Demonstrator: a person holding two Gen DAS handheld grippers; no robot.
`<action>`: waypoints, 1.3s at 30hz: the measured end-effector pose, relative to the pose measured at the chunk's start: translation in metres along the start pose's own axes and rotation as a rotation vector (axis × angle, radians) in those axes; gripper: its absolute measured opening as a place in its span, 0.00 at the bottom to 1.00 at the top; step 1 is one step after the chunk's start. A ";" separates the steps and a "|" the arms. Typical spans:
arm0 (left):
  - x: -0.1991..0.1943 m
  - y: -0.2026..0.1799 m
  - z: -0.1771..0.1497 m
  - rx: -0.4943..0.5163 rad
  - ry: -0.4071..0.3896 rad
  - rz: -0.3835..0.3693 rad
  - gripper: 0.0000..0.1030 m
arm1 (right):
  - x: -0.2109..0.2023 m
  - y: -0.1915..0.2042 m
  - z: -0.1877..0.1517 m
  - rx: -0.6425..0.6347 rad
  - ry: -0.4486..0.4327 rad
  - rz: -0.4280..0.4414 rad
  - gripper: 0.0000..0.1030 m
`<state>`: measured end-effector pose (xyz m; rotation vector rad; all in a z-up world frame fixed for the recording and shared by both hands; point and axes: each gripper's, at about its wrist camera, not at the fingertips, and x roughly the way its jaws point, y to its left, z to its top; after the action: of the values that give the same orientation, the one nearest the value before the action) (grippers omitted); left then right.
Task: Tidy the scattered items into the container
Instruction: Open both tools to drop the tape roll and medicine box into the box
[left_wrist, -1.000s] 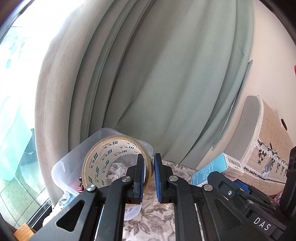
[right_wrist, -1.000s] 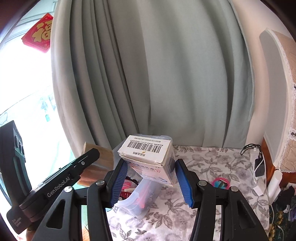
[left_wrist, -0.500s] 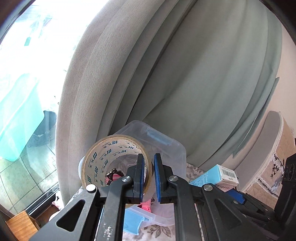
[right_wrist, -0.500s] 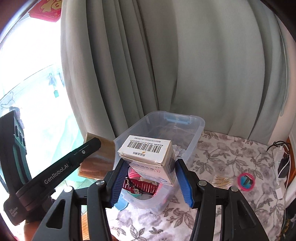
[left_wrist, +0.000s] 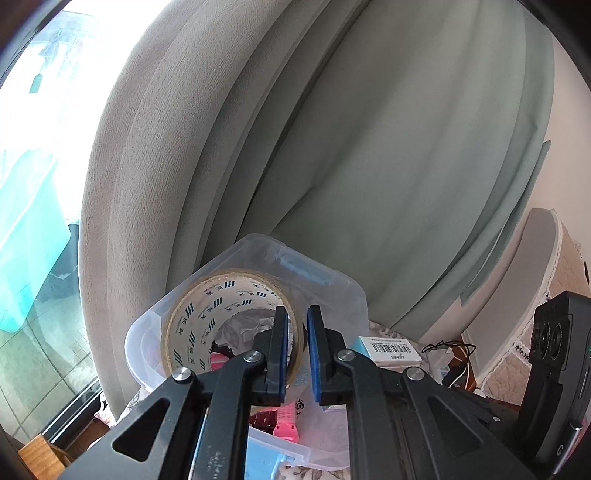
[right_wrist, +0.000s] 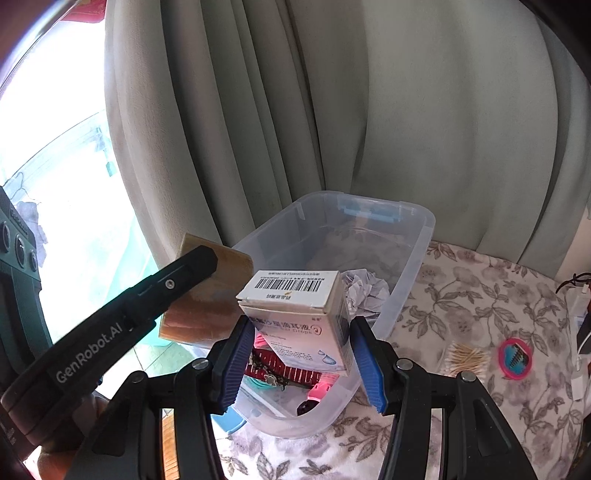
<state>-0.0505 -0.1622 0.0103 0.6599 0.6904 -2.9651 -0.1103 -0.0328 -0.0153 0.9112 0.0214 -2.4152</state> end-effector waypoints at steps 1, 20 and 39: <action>0.003 0.001 -0.001 -0.001 0.006 0.002 0.10 | 0.002 0.000 0.000 -0.003 0.001 0.002 0.55; 0.042 0.010 -0.005 -0.015 0.077 0.053 0.09 | 0.043 -0.016 -0.005 0.021 0.057 0.036 0.49; 0.041 -0.004 0.002 0.003 0.102 0.051 0.13 | 0.036 -0.014 -0.007 0.012 0.063 0.030 0.48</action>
<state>-0.0889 -0.1564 -0.0027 0.8213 0.6641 -2.9036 -0.1355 -0.0372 -0.0451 0.9858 0.0166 -2.3607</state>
